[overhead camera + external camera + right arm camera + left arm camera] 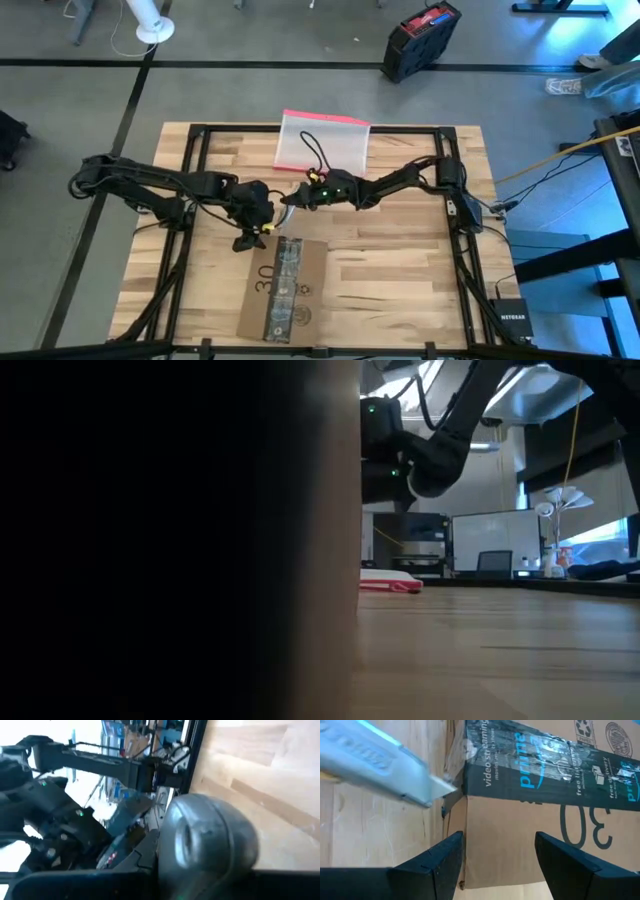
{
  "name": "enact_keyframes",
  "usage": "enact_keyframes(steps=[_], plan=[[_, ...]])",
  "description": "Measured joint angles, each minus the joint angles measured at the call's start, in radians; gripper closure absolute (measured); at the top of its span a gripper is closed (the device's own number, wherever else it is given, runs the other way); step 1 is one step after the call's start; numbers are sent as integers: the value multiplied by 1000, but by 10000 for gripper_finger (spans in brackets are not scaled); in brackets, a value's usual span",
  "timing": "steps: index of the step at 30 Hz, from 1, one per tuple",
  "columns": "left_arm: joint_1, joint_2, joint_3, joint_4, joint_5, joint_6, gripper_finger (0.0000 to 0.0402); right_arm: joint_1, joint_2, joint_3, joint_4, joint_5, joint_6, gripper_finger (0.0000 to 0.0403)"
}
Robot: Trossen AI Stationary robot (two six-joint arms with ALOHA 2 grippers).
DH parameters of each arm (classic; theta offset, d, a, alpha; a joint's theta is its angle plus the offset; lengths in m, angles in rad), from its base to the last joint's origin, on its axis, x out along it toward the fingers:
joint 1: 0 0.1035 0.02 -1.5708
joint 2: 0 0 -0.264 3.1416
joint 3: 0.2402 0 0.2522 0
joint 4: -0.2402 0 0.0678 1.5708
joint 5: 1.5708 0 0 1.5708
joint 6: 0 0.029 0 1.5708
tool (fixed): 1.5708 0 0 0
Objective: Unpack boxes
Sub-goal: Open the cardboard box using the gray cutter
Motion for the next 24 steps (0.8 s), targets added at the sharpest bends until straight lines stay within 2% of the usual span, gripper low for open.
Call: enact_keyframes(steps=[3, 24], plan=[[0, 0, 0, -2, 2, 0, 166, -3, 4, 0, -6, 29, -1, 338], [0, 4, 0, -3, 5, 23, 166, 35, 4, 0, -11, -6, -3, 338]])
